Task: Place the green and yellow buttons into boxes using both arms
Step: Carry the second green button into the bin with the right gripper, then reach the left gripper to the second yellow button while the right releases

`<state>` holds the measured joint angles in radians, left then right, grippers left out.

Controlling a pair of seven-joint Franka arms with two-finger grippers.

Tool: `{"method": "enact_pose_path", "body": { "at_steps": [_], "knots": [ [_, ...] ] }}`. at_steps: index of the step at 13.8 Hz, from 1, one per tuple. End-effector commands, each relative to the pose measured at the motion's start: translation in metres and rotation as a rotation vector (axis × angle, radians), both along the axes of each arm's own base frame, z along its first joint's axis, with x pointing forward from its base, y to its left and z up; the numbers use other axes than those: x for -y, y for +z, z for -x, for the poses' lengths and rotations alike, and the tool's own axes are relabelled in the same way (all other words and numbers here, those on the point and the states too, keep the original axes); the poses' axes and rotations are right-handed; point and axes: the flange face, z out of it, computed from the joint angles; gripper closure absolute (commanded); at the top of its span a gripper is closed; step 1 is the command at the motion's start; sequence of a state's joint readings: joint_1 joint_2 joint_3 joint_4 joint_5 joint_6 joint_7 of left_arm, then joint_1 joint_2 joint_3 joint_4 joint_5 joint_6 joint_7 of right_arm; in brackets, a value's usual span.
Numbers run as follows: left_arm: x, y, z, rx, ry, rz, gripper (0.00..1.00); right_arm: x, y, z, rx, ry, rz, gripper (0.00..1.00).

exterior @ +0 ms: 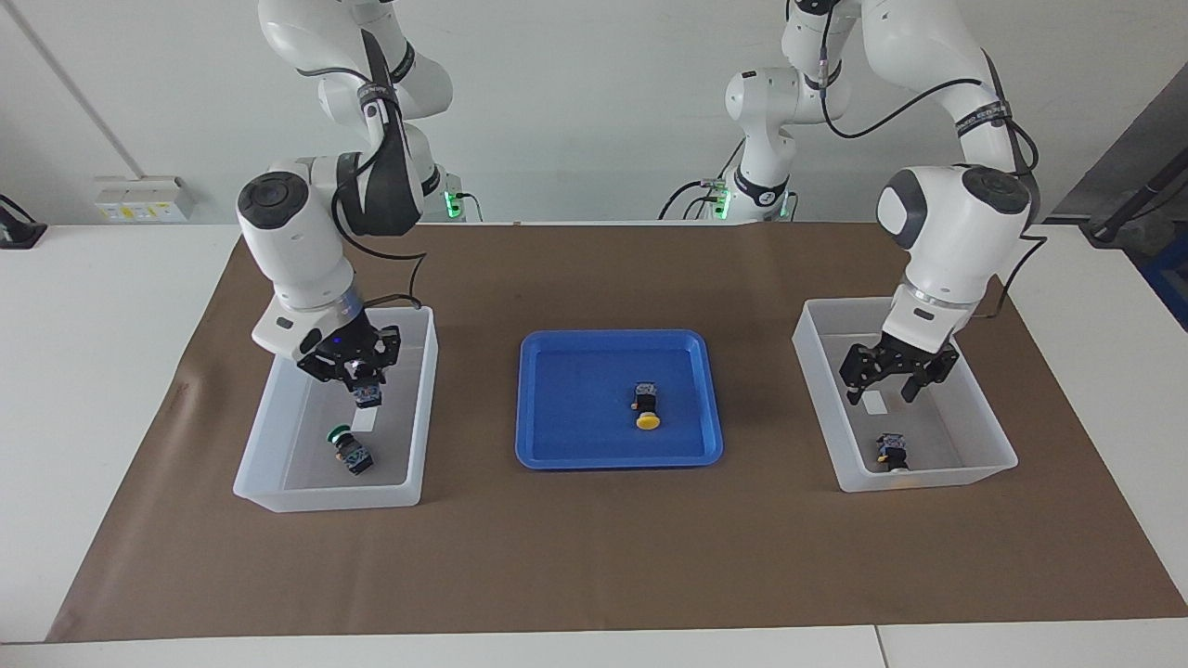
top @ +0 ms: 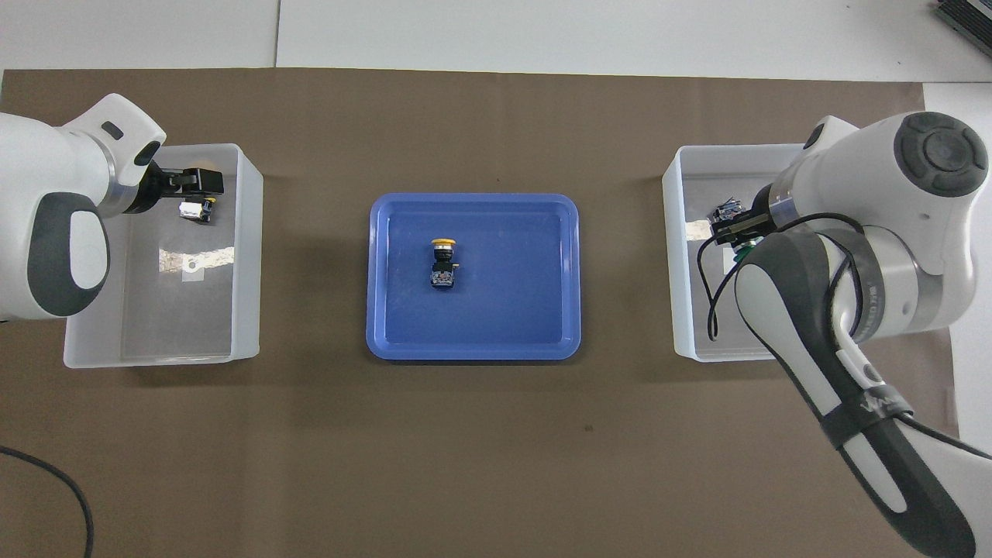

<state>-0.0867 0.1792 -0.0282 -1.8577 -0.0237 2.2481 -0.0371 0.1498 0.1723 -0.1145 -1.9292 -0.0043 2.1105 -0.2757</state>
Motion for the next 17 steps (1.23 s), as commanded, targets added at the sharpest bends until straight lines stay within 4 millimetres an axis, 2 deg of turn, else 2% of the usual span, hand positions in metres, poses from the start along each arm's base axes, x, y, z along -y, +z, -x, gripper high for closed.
{"method": "enact_pose_path", "body": {
  "at_steps": [1,3,4,5,6,7,8,9,10,11,14,16,17],
  "knots": [
    [0.038,-0.014,0.017,-0.017,-0.016,0.005,0.1,0.019,-0.03,0.032,0.011,0.019,-0.045,1.0],
    [0.075,-0.024,0.031,-0.01,-0.018,0.019,0.1,0.018,-0.055,0.042,0.042,0.017,-0.057,1.0],
    [0.095,-0.027,0.037,-0.019,-0.006,0.026,0.1,0.017,-0.061,0.044,0.047,0.015,-0.06,1.0],
    [0.111,-0.03,0.041,-0.025,0.002,0.032,0.1,0.018,-0.068,0.045,0.04,0.013,-0.059,0.92],
    [0.133,-0.034,0.048,-0.035,0.004,0.037,0.1,0.019,-0.071,0.045,0.037,0.009,-0.06,0.8],
    [0.154,-0.037,0.055,-0.041,0.016,0.041,0.1,0.019,-0.073,0.044,0.034,0.001,-0.059,0.55],
    [0.166,-0.043,0.058,-0.046,0.039,0.031,0.1,0.019,-0.074,0.044,0.03,-0.007,-0.059,0.12],
    [0.177,-0.045,0.061,-0.037,0.051,0.019,0.1,0.02,-0.072,0.043,0.033,-0.022,-0.06,0.0],
    [0.19,-0.052,0.064,-0.031,0.063,0.017,0.1,0.019,-0.067,0.041,0.041,-0.046,-0.061,0.0],
    [0.201,-0.056,0.066,-0.024,0.072,0.025,0.1,0.01,-0.057,0.035,0.058,-0.068,-0.063,0.0],
    [0.229,-0.083,0.07,-0.042,0.083,0.002,0.1,-0.006,-0.019,0.023,0.101,-0.179,-0.067,0.0],
    [0.244,-0.102,0.067,-0.024,0.125,-0.017,0.1,-0.005,0.017,0.016,0.136,-0.275,-0.062,0.0],
    [0.248,-0.104,0.067,-0.016,0.14,-0.007,0.1,-0.003,0.036,0.013,0.151,-0.292,-0.041,0.0]
  ]
}}
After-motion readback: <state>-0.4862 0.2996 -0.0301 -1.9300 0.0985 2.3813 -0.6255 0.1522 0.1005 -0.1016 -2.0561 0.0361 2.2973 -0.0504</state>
